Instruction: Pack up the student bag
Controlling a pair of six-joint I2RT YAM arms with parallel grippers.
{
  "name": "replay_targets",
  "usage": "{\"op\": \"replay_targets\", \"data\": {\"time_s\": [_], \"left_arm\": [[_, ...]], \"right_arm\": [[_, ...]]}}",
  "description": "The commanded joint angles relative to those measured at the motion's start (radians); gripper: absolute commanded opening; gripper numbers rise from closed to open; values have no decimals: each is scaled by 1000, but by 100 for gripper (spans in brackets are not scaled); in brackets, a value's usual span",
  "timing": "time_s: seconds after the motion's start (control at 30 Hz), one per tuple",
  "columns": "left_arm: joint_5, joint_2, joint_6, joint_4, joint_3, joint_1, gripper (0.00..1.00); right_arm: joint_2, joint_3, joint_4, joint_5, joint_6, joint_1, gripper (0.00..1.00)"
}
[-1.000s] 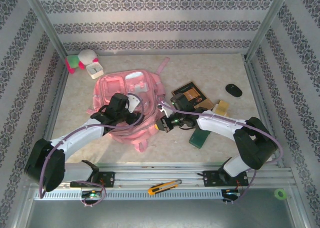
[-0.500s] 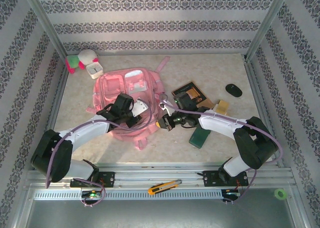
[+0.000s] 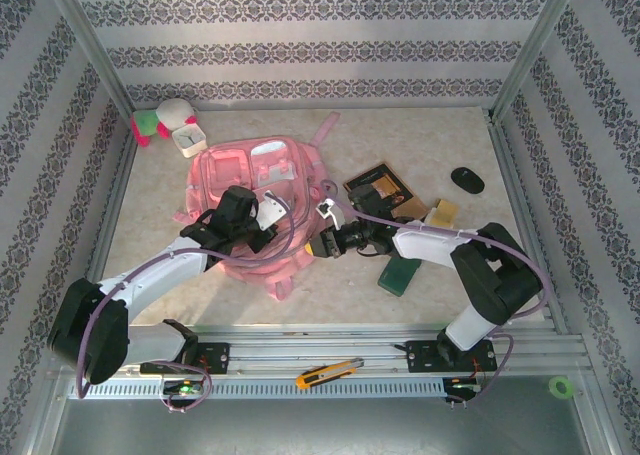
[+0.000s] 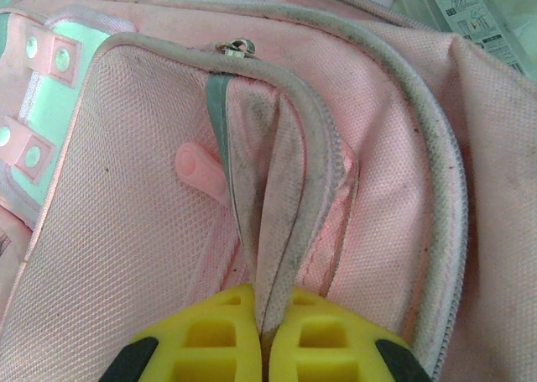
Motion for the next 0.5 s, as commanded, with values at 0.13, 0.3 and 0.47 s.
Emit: {"op": "replay_targets", "data": {"time_s": [0.13,0.3,0.47], "left_arm": [[7,-20,-63,102,6,6,0],[-18,-17,-114,111,16,6,0],[-167,-10,-370,146,47,-28,0]], "right_arm": [[20,-35,105,-17,34,-23,7],[-4,-55,101,44,53,-21,0],[-104,-70,102,137,122,71,0]]}}
